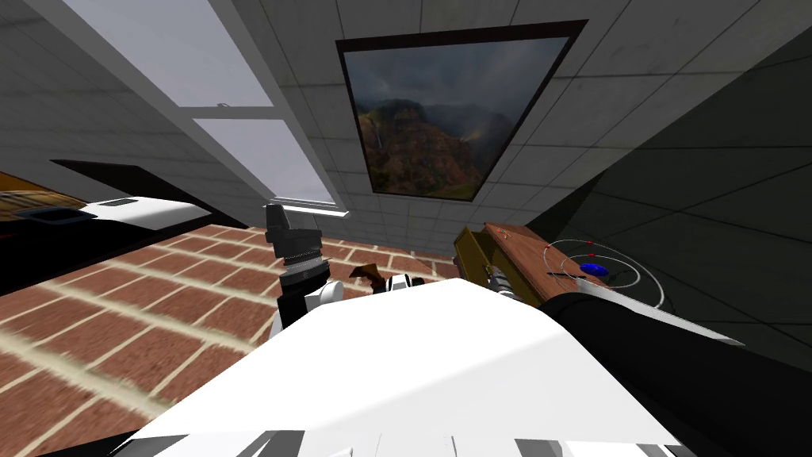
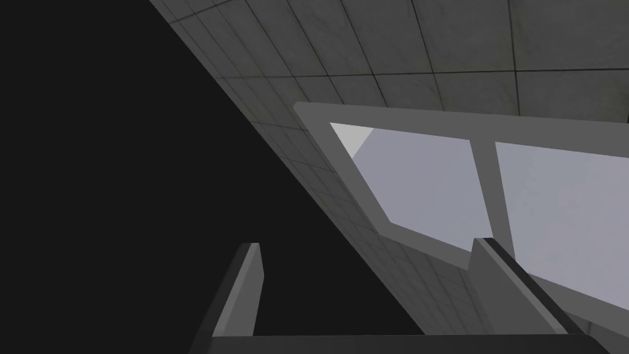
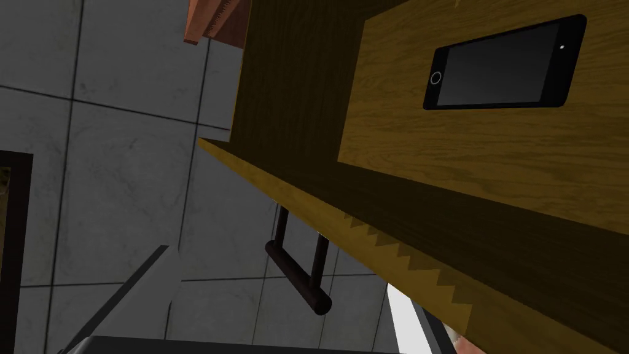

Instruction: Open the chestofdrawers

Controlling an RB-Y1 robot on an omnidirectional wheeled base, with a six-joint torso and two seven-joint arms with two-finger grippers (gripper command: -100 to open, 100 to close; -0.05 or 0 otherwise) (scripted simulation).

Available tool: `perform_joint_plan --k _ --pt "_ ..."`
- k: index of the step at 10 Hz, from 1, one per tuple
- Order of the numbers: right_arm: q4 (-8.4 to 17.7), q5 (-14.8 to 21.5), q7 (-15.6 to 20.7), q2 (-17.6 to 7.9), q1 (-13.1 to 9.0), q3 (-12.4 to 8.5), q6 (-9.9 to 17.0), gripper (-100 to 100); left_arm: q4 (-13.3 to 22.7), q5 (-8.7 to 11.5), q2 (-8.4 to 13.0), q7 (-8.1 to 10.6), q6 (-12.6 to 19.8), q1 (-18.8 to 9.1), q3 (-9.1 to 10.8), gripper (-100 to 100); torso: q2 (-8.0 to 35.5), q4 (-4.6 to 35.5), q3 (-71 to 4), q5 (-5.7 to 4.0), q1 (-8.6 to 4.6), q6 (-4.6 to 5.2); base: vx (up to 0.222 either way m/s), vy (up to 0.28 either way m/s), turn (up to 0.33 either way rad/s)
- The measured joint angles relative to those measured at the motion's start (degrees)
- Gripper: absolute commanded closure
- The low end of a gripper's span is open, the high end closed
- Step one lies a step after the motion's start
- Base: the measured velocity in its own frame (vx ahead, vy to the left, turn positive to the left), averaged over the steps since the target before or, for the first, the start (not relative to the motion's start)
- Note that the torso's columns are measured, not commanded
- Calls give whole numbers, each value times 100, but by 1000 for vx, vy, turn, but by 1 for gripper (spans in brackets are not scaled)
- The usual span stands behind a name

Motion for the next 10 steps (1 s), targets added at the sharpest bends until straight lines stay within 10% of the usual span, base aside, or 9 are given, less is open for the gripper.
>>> perform_joint_plan --k 4,5,10 --pt "-434 -189 -69 -256 445 -310 -223 -100 -1 0 0 0 0 1 0 0 -14 -4 -9 0 9 -2 51 15 -63" --pt "-450 -197 -66 -262 459 -321 -239 0 0 0 0 0 0 0 0 0 5 1 4 -3 1 -4 0 0 0" --pt "-452 -197 -67 -261 455 -315 -241 0 0 0 0 0 0 0 0 0 -11 -3 -7 0 6 -2 0 0 0"
